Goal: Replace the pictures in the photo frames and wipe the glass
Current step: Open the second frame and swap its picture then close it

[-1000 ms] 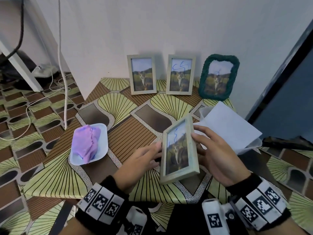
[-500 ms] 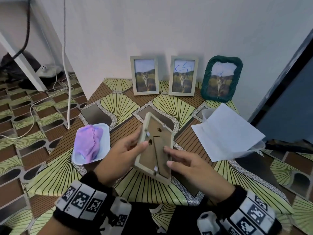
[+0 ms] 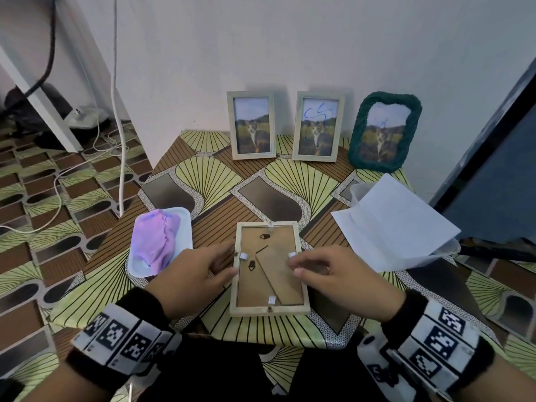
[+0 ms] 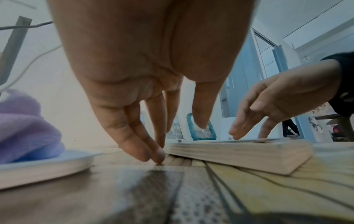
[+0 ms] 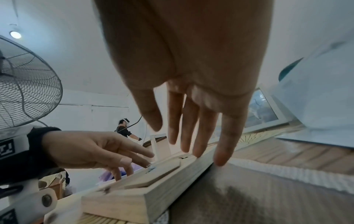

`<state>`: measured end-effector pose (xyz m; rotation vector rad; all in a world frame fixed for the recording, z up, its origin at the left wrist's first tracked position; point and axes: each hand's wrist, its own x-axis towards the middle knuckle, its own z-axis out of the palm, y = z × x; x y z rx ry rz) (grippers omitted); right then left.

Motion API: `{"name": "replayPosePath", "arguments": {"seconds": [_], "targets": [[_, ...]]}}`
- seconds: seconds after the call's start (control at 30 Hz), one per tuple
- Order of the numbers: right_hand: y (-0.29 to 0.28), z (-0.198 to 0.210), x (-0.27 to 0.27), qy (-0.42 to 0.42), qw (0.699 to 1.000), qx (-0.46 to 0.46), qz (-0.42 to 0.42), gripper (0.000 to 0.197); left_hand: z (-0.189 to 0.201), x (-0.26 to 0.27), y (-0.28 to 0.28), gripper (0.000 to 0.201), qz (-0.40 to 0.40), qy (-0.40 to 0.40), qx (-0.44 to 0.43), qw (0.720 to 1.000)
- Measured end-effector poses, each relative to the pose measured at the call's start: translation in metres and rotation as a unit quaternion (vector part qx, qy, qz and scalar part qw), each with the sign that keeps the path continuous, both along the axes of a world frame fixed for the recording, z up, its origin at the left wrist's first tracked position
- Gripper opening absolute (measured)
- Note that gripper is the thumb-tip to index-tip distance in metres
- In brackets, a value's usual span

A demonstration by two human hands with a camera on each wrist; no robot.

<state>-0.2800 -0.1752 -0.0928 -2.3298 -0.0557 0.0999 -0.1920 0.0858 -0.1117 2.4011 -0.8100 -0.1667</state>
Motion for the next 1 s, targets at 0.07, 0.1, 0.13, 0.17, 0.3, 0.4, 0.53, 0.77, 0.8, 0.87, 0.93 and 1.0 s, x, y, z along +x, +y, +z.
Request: {"name": "replayPosePath", "arguments": {"seconds": [0.07,0.1,0.13,0.17,0.3,0.4,0.53,0.77,0.8,0.87,0.93,1.0], "targets": [[-0.005,0.002,0.005,-0.033,0.999,0.02,-0.033,0.012,0.005,0.005,0.003,0.049,-0.006,-0.028,-0.002,1.0],[-0.007,0.003,0.009,-0.042,0.998,0.013,-0.042,0.009,0.007,0.008,0.003,0.046,-0.015,-0.05,-0.006,0.999],[-0.008,0.004,0.014,-0.047,0.998,0.004,-0.049,0.008,0.009,0.011,0.001,0.046,-0.025,-0.07,-0.007,0.997],[-0.01,0.005,0.019,-0.051,0.997,-0.006,-0.055,0.011,0.011,0.014,-0.001,0.05,-0.032,-0.081,-0.001,0.996],[-0.01,0.003,0.042,-0.013,0.993,-0.119,-0.016,0.054,0.013,0.027,-0.015,0.081,-0.057,-0.072,0.12,0.989],[-0.006,-0.002,0.054,0.013,0.981,-0.188,0.039,0.072,0.01,0.036,-0.024,0.092,-0.074,-0.036,0.24,0.967],[-0.005,-0.01,0.06,0.024,0.973,-0.216,0.07,0.073,0.005,0.042,-0.026,0.091,-0.104,-0.02,0.319,0.942],[-0.011,-0.01,0.061,0.017,0.982,-0.177,0.058,0.072,0.003,0.047,-0.025,0.078,-0.093,-0.019,0.307,0.947],[-0.011,-0.009,0.061,0.016,0.983,-0.171,0.057,0.072,0.002,0.047,-0.025,0.077,-0.09,-0.021,0.308,0.947],[-0.012,-0.009,0.06,0.015,0.984,-0.169,0.062,0.071,0.0,0.045,-0.026,0.075,-0.087,-0.027,0.312,0.946],[-0.012,-0.01,0.059,0.018,0.981,-0.18,0.073,0.069,-0.002,0.044,-0.026,0.075,-0.092,-0.035,0.312,0.945],[-0.012,-0.012,0.059,0.028,0.977,-0.192,0.083,0.068,-0.003,0.044,-0.027,0.073,-0.096,-0.035,0.299,0.949]]}}
